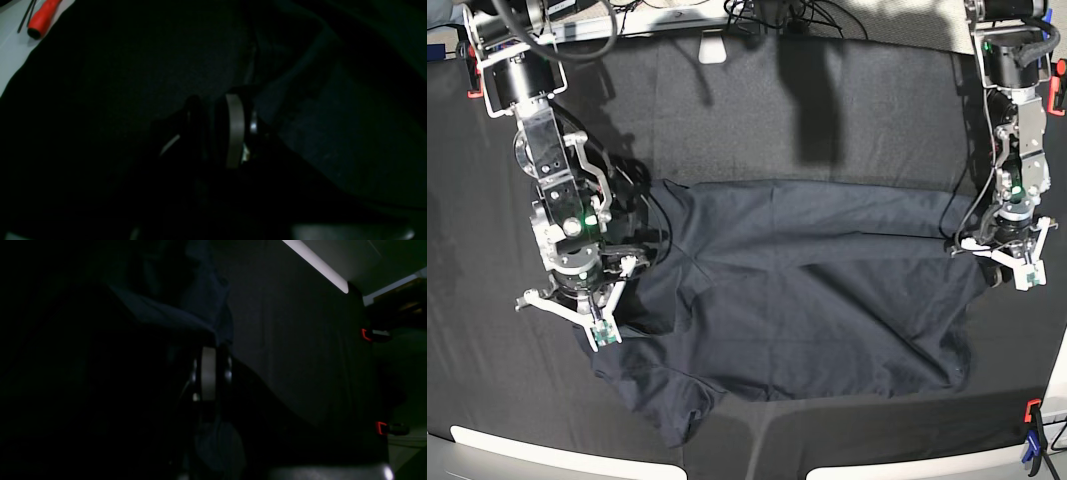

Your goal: Layout the t-shirt on the table in an organized manner, then fold the t-shirt properly

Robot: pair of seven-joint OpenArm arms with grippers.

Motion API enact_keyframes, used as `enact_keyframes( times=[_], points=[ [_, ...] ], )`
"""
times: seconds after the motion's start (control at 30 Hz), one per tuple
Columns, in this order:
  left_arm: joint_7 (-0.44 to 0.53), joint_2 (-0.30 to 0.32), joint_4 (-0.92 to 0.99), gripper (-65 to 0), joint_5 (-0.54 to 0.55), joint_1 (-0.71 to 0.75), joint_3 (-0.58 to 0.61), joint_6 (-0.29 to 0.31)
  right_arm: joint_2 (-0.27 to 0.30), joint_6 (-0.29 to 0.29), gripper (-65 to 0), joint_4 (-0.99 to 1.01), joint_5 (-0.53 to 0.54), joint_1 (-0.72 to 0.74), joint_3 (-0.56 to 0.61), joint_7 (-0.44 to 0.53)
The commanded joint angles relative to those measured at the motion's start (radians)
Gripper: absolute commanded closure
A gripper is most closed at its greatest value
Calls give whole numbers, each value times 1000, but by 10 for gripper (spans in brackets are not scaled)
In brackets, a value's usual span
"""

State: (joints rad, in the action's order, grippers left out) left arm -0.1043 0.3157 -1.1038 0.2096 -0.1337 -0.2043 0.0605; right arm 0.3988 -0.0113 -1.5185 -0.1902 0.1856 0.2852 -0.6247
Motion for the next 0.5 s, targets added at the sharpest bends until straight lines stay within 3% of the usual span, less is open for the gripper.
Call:
enact_keyframes(
  times=[0.0, 0.47],
  points=[
    [31, 16, -16, -114, 1, -25, -5, 0, 11, -21, 0, -16, -18, 35, -8, 29],
    [31, 34, -16, -115, 1, -75, -5, 0, 11, -21, 0, -16, -15, 68, -8, 23]
  ],
)
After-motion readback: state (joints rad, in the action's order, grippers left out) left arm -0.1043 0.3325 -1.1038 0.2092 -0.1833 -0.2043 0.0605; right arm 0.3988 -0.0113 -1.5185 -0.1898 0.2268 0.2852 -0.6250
